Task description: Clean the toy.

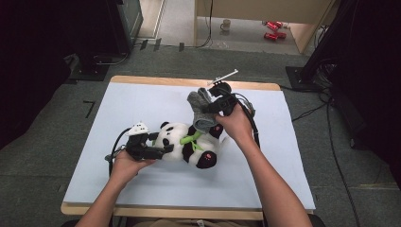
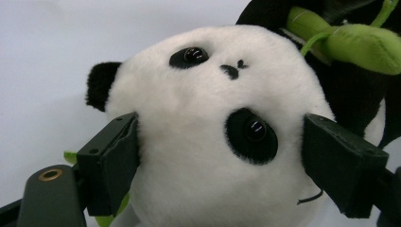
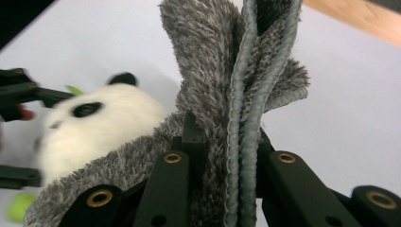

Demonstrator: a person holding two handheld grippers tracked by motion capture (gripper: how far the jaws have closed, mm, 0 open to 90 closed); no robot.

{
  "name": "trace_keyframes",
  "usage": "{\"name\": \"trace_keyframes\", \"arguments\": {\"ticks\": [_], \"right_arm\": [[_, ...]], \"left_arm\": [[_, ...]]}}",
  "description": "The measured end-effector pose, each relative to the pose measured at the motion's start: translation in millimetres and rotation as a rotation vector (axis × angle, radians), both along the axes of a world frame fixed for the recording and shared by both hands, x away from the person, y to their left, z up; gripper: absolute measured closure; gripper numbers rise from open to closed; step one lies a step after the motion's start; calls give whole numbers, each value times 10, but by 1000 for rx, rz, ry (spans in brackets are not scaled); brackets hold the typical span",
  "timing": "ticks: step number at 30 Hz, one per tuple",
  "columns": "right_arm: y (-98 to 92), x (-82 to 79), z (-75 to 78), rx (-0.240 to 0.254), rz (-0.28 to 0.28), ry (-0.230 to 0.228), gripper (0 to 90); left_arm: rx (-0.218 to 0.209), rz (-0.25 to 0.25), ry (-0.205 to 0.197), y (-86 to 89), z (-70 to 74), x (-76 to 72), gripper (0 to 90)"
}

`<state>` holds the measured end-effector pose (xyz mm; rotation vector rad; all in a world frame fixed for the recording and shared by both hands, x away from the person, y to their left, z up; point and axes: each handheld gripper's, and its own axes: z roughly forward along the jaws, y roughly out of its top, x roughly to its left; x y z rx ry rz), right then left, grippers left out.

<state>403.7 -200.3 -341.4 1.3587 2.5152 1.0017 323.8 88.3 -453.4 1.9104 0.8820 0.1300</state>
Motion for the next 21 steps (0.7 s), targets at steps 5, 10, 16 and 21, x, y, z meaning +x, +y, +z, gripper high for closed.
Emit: {"name": "trace_keyframes", "arguments": {"ticks": [5,10,16,21], "right_arm": [[73,-130,35,29,40,-5,777],[154,-297,-113,42,82,19,777],[142,-276,-310,54,57,46,774],[134,-192,-373,19,35,16,775]], "left_arm": [[7,1,-38,-18,22,0,166],[-13,7,-12,1,20,49,166],[-19,10,-9,4,29,78,165],[-40,28,-20,52,94,47,166]]}}
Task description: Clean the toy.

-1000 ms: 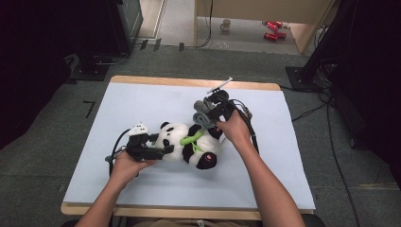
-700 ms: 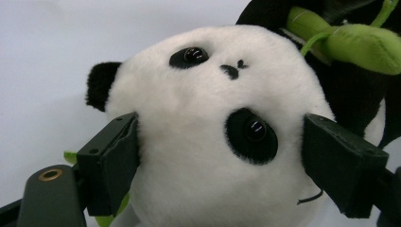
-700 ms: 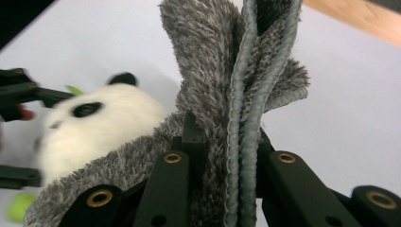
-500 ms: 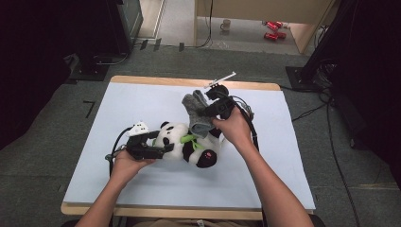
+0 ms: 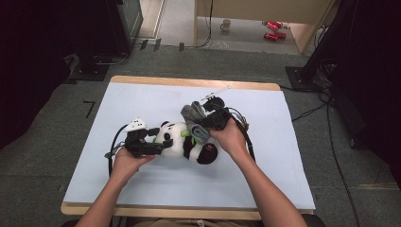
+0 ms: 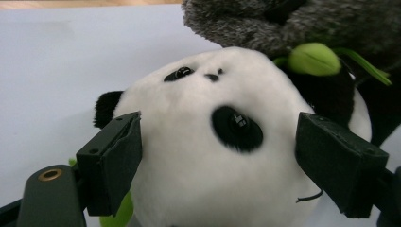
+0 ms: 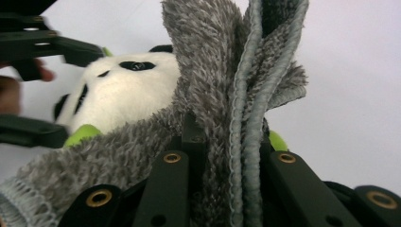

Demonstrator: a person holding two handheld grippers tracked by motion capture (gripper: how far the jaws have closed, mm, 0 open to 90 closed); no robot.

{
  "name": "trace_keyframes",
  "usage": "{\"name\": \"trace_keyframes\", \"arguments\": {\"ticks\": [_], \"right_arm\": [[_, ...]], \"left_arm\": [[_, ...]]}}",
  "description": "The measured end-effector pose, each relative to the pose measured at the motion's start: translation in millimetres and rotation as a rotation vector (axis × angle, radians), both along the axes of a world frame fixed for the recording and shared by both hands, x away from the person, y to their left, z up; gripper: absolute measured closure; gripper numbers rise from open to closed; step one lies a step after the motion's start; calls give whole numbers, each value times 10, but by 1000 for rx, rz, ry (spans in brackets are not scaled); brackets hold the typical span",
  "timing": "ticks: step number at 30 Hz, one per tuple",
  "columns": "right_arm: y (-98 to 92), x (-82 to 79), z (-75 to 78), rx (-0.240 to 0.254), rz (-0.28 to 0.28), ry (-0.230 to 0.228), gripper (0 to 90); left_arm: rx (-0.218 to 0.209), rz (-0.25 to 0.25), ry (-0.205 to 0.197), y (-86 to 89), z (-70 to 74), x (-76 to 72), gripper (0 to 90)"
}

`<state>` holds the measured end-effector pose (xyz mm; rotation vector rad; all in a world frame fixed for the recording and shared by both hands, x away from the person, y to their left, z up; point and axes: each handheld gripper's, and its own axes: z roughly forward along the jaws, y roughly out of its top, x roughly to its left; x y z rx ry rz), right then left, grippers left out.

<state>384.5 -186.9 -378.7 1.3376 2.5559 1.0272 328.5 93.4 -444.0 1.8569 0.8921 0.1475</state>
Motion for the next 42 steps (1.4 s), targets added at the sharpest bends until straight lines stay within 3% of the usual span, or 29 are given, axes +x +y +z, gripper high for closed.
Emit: {"name": "trace_keyframes", "arguments": {"ticks": [3,12,19,24,26,27,30,34,36,37,39,42], "right_arm": [[-41,100,-32,4,-29,1,775],[-56,203,-44,-8,-47,1,774],[-38,213,59,2,-44,12,778],[154,247,284,4,-18,-25,778],[345,286,443,19,17,-54,778],[345,286,443,19,17,-54,778],[648,355,538,43,48,-49,777],[876,354,452,59,67,-5,777],[1013,333,319,10,85,20,777],[1083,325,159,-53,96,46,771],[1085,322,94,-62,92,45,770],[1011,301,42,-33,77,40,773]], "left_arm": [[26,-1,7,32,9,-34,164],[20,4,22,-52,-138,6,125],[36,-14,24,-34,-158,17,244],[28,-9,28,-28,-153,29,272],[27,4,34,-34,-135,37,279],[27,4,34,-34,-135,37,289],[28,10,32,-30,-121,39,326],[7,33,37,-40,-104,54,350],[-8,48,38,-41,-101,69,361],[2,58,45,-45,-100,75,372],[9,56,49,-43,-105,79,378],[19,47,40,-49,-107,82,394]]}}
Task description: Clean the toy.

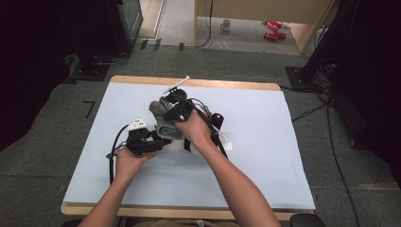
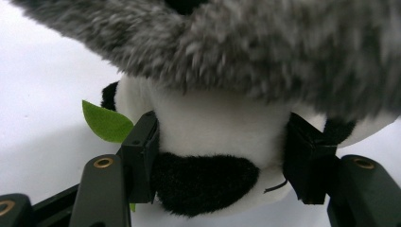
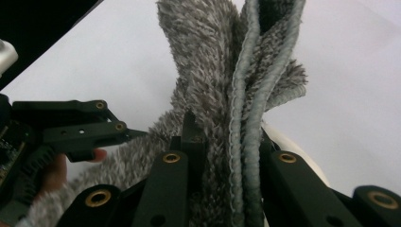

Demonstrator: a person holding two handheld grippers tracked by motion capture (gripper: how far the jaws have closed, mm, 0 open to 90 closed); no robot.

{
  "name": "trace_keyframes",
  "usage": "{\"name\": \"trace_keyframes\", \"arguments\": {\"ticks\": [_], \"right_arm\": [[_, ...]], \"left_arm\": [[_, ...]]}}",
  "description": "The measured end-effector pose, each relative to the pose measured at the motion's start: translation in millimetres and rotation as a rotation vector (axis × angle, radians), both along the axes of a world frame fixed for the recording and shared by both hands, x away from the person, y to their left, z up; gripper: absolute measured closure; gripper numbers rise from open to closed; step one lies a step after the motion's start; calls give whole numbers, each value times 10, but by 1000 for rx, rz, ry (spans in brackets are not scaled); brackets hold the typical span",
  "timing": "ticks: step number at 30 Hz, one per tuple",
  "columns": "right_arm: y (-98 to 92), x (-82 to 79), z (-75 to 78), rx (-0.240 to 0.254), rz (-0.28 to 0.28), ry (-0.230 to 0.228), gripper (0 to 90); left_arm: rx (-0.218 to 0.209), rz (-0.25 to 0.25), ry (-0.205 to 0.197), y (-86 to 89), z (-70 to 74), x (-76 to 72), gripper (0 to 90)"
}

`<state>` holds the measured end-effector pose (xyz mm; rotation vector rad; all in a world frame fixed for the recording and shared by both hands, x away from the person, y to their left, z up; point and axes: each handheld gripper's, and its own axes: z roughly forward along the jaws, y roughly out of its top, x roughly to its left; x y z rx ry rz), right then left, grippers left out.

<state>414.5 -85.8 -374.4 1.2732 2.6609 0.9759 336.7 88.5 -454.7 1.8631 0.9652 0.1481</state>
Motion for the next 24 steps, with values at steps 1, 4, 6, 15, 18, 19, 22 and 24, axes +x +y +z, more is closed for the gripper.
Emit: {"name": "trace_keyframes", "arguments": {"ticks": [1,4,6,15,18,19,22,24], "right_arm": [[-24,-5,1,-10,4,-1,773],[-171,12,24,-33,-3,4,774],[-200,12,34,-40,-10,10,775],[-480,11,62,-80,-27,10,784],[-592,18,48,-155,-74,-12,790],[-674,31,5,-158,-92,2,791],[-946,11,-95,-64,-149,23,791],[-1010,4,-89,-59,-160,9,790]], "left_arm": [[12,-5,-4,-10,7,0,394],[39,-16,-11,-31,26,5,400],[43,-19,-11,-35,23,7,406],[59,-35,-2,-19,6,5,416],[44,-43,5,8,-8,19,415],[38,-48,4,19,-18,28,415],[31,-50,-1,17,-21,32,415],[30,-50,-3,14,-19,27,414]]}}
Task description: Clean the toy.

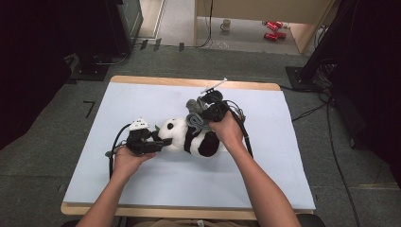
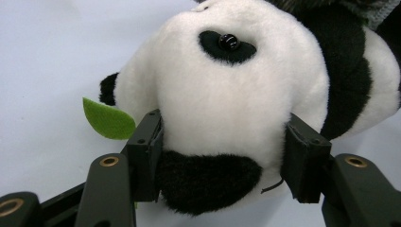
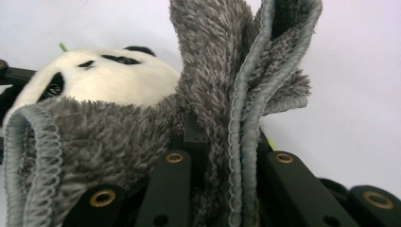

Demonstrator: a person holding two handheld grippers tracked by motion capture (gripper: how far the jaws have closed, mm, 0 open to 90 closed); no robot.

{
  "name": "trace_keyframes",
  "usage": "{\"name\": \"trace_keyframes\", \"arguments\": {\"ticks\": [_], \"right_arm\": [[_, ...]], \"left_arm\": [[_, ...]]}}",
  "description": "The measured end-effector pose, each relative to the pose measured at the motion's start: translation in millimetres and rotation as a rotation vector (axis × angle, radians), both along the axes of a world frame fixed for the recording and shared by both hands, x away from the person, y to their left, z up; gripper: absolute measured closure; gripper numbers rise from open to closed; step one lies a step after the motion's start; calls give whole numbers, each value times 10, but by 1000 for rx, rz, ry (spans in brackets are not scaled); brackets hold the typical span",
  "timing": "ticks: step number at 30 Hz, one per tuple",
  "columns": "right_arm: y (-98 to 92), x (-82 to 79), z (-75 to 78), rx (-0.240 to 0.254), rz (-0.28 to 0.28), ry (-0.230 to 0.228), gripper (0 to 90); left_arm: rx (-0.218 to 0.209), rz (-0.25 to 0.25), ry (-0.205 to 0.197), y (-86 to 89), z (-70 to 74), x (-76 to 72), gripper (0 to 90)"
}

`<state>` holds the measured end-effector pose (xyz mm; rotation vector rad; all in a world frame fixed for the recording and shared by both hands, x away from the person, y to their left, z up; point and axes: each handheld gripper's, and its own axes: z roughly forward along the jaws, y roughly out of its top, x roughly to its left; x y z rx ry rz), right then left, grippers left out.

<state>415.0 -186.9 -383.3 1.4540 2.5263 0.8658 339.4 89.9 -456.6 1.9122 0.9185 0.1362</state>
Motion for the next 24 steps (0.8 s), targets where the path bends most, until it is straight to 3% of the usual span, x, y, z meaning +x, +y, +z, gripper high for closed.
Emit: {"name": "trace_keyframes", "arguments": {"ticks": [7,9,10,12,14,17,24], "right_arm": [[-121,52,79,-19,-44,10,794],[-127,66,124,-3,-43,15,795],[-125,70,214,21,-40,-13,795],[-115,68,269,39,-38,-21,795],[-42,51,436,64,-13,-65,795],[73,39,565,80,9,-90,795],[377,45,625,87,62,-86,793]], "left_arm": [[-35,-4,4,33,-29,20,408],[-38,-2,4,33,-28,30,407],[-38,0,4,32,-19,37,404],[-34,0,6,30,-10,38,401],[-31,2,9,25,7,45,396],[-27,2,15,19,30,62,395],[-33,2,14,16,54,85,392]]}}
